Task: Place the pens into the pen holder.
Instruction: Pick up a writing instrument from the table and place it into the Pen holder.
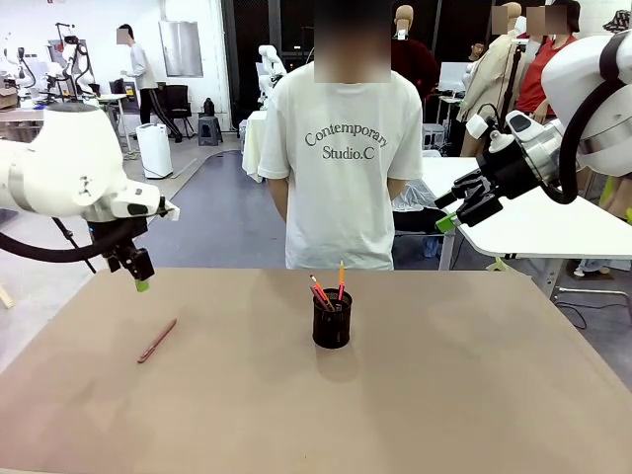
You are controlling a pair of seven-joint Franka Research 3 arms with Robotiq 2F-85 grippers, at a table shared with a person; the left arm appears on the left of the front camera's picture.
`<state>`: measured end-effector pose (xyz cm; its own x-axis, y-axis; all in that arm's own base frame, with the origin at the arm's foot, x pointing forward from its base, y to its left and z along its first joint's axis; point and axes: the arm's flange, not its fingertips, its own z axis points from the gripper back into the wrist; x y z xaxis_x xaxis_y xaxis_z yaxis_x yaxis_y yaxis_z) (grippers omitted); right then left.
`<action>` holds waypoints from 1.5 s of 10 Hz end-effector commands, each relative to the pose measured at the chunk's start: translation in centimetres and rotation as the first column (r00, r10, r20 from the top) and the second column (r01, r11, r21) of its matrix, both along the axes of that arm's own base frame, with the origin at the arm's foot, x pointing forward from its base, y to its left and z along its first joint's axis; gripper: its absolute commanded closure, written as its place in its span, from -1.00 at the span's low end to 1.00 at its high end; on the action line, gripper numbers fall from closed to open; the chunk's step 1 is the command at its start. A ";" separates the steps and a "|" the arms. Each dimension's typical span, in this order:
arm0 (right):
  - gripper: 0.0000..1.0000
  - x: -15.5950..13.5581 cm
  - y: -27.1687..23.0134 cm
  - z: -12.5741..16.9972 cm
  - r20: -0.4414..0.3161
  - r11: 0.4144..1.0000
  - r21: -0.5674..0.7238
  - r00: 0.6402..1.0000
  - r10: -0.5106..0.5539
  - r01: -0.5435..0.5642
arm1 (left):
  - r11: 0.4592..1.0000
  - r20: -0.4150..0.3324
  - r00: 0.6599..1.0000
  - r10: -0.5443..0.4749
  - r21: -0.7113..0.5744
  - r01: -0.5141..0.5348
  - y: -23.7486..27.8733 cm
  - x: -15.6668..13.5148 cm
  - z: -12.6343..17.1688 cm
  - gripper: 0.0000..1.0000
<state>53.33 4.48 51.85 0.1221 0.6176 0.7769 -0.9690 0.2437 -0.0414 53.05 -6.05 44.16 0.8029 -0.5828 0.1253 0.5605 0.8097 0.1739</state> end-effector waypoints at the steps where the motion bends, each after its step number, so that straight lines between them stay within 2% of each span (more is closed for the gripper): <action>1: -1.00 0.0 0.1 0.2 0.007 1.000 -0.006 1.000 -0.001 0.001 | 0.999 0.002 0.999 0.050 0.008 -0.050 -0.6 0.8 -1.1 -1.00; 7: -1.00 0.0 0.1 0.2 0.007 1.000 -0.006 1.000 -0.001 0.001 | 0.997 -0.003 0.998 0.067 0.039 -0.067 -1.4 1.8 -7.5 -1.00; 11: -1.00 0.0 0.1 0.2 0.007 1.000 -0.006 1.000 -0.001 0.001 | 0.998 -0.018 0.999 0.048 -0.028 -0.049 -2.6 2.3 -11.3 -1.00; 14: -1.00 0.0 0.1 0.2 0.007 1.000 -0.006 1.000 -0.001 0.001 | 0.996 -0.039 0.997 0.061 -0.062 -0.063 -3.2 2.1 -12.2 -1.00; 15: -1.00 0.0 0.1 0.2 0.007 1.000 -0.006 1.000 -0.001 0.001 | 0.999 -0.034 0.999 0.039 -0.028 -0.040 -3.0 2.5 -12.2 -1.00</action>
